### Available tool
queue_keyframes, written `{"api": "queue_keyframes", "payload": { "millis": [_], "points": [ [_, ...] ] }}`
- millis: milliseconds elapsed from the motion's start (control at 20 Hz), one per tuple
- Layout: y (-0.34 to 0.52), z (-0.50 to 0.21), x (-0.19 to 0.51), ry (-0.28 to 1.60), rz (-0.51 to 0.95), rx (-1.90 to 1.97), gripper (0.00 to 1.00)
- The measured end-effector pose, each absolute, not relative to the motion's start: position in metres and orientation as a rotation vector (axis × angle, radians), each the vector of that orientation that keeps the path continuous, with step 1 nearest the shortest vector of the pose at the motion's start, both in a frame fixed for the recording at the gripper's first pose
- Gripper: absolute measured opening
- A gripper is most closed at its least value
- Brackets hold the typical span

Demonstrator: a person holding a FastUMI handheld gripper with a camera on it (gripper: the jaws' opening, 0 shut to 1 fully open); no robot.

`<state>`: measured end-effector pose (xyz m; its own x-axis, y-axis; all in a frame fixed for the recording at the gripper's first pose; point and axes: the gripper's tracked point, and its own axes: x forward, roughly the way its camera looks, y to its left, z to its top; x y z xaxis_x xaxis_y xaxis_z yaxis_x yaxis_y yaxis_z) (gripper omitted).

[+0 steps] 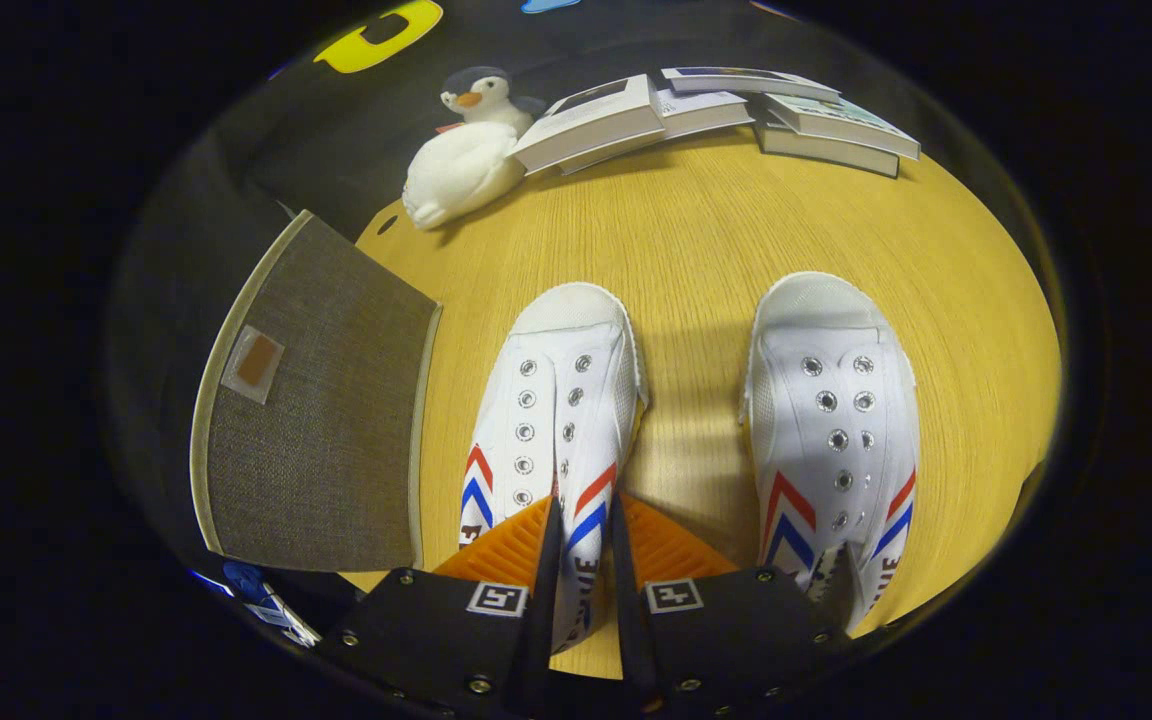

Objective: Open the storage box then place both shoes into the box .Put the left shoe in first, then the right shoe, with the right side of both shoes facing outward in a uniform manner.

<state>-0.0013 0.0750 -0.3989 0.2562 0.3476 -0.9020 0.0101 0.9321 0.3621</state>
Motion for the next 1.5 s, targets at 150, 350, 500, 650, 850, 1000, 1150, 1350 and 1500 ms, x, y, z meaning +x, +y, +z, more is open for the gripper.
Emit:
{"api": "queue_keyframes", "payload": {
  "millis": [150,350,500,650,850,1000,1150,1350,1500],
  "points": [
    [0.073,-0.396,-0.004,1.305,0.192,0.414,0.07],
    [0.076,-0.397,-0.004,1.289,0.193,0.428,0.00],
    [0.075,-0.393,-0.003,1.263,0.187,0.451,0.00],
    [0.084,-0.375,0.001,1.227,0.198,0.567,0.00],
    [0.086,-0.345,0.013,1.181,0.214,0.598,0.00],
    [0.097,-0.315,0.022,1.141,0.244,0.636,0.00],
    [0.106,-0.286,0.031,1.106,0.263,0.628,0.00],
    [0.125,-0.250,0.041,1.068,0.303,0.625,0.00],
    [0.146,-0.230,0.047,1.049,0.337,0.609,0.00]
  ]
}}
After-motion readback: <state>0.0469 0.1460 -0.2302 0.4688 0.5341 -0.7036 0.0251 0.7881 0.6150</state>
